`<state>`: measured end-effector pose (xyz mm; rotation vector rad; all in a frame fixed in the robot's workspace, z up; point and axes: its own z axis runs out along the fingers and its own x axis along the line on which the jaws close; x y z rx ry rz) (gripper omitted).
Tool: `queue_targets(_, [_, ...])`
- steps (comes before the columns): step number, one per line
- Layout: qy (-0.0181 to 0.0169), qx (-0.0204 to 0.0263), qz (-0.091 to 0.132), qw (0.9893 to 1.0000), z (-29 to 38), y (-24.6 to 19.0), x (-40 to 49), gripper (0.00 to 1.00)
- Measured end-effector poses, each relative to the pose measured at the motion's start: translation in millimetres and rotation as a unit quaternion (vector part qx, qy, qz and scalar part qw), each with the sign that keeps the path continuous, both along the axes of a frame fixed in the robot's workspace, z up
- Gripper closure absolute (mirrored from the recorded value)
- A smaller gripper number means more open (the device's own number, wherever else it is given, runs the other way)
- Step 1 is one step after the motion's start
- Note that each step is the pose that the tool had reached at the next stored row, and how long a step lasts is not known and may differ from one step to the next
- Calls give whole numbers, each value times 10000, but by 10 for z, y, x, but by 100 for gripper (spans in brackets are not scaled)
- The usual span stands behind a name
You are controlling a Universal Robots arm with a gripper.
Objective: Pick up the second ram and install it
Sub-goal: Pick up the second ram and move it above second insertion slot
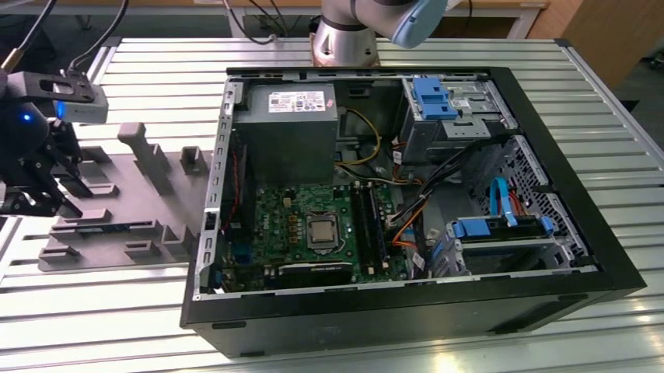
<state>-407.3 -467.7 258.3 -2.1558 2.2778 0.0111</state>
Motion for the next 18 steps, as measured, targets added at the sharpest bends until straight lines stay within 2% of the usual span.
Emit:
queue_targets(2, [-1,2,0,10000,-31,0,0,61])
queue_targets(9, [-3,3,0,10000,-50,0,1,61])
queue_targets(18, [-16,2,0,10000,-207,0,0,61])
